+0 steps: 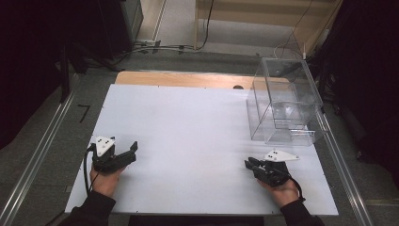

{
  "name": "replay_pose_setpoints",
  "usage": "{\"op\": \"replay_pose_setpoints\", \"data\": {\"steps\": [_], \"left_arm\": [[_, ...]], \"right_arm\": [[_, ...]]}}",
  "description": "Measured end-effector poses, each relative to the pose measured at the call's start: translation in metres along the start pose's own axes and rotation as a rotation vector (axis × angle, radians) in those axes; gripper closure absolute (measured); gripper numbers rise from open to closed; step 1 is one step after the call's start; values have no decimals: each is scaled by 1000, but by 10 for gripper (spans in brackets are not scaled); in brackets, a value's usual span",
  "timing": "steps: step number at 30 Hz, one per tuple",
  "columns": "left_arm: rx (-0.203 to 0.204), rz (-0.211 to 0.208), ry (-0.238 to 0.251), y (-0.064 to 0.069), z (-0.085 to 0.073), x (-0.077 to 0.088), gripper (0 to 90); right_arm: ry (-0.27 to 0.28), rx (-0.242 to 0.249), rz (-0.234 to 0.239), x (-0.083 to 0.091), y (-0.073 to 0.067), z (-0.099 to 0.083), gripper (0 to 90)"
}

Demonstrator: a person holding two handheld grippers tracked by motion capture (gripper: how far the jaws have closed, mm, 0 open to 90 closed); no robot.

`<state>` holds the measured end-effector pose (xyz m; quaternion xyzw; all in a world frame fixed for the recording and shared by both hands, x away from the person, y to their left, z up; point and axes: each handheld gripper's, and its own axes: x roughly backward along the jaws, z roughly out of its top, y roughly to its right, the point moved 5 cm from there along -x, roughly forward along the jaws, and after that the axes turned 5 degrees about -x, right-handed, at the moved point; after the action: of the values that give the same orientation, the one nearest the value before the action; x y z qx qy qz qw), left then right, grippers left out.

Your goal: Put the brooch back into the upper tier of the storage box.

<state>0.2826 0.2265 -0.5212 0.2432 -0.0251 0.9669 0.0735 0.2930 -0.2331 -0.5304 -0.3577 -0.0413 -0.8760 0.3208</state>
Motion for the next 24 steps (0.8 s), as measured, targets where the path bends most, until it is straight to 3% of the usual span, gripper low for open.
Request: {"op": "replay_pose_setpoints", "data": {"steps": [24], "left_arm": [[-2, 0, 1, 0, 0, 0, 174]], "right_arm": [[64, -6, 37, 26, -9, 13, 728]]}}
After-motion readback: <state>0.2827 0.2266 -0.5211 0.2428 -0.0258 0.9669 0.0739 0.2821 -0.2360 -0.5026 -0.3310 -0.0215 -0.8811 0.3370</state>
